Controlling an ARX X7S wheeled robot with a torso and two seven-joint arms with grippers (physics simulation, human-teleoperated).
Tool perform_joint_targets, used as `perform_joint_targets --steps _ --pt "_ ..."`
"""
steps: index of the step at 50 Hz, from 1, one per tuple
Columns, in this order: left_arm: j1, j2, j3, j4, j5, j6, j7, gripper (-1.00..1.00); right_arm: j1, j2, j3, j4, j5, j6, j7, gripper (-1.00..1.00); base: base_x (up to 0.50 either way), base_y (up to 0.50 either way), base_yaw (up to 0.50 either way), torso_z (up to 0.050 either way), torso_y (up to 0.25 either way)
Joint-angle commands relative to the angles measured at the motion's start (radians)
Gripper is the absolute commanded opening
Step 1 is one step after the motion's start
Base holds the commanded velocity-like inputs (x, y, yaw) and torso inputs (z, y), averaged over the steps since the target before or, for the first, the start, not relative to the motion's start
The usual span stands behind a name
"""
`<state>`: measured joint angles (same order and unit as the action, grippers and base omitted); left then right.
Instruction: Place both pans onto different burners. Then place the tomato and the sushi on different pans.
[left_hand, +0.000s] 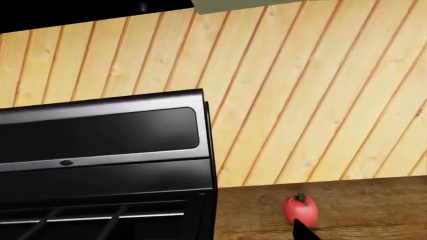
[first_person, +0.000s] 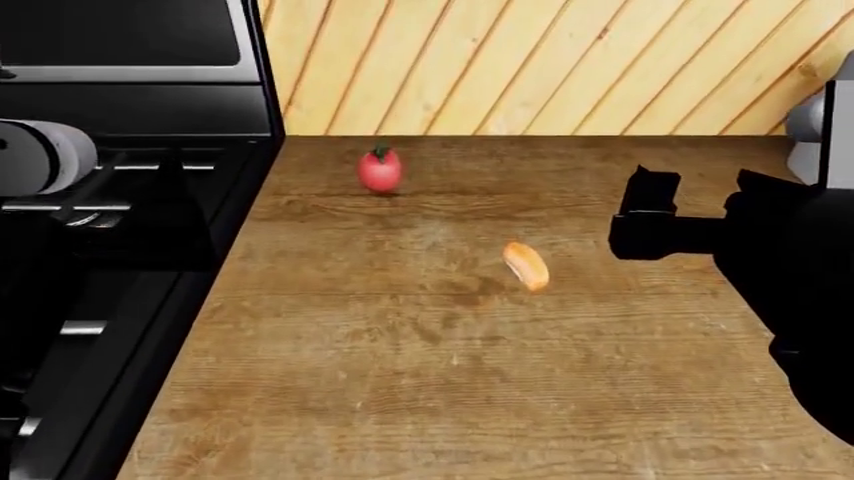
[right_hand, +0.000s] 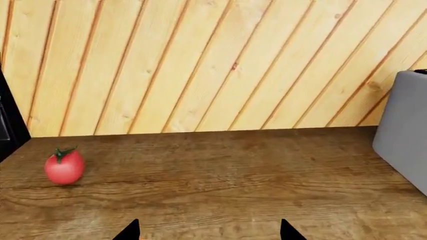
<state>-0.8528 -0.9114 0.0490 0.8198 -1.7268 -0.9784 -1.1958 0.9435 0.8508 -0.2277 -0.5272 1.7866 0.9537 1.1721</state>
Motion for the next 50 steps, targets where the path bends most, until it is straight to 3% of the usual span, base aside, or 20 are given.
perform_joint_targets --steps 1,12,24,31,44,50 --pt "-0.001 0.004 0.006 -0.004 0.006 0.001 0.005 1.00 0.005 -0.004 -0.008 0.002 -0.006 -0.002 -0.006 1.00 0.00 0.00 0.00 0.000 0.011" --pt "-0.020 0.024 0.034 -0.014 0.014 -0.006 0.008 1.00 0.092 -0.068 -0.094 0.034 -0.037 0.062 -0.046 1.00 0.00 0.00 0.00 0.000 0.000" --pt "-0.071 0.009 0.051 -0.041 -0.035 -0.009 -0.014 1.00 0.154 -0.208 -0.200 0.202 -0.220 0.075 -0.217 1.00 0.00 0.00 0.00 0.000 0.000" --pt "0.012 0.018 0.023 -0.019 0.038 0.005 0.034 1.00 0.169 -0.267 -0.254 0.297 -0.315 0.060 -0.307 1.00 0.00 0.00 0.00 0.000 0.000" --pt "0.043 0.022 0.020 -0.018 0.071 0.013 0.057 1.00 0.183 -0.345 -0.340 0.482 -0.467 0.006 -0.457 1.00 0.00 0.00 0.00 0.000 0.000" --pt "-0.031 0.023 0.051 -0.055 0.023 -0.001 0.030 1.00 0.179 -0.366 -0.384 0.549 -0.520 -0.003 -0.495 1.00 0.00 0.00 0.00 0.000 0.000"
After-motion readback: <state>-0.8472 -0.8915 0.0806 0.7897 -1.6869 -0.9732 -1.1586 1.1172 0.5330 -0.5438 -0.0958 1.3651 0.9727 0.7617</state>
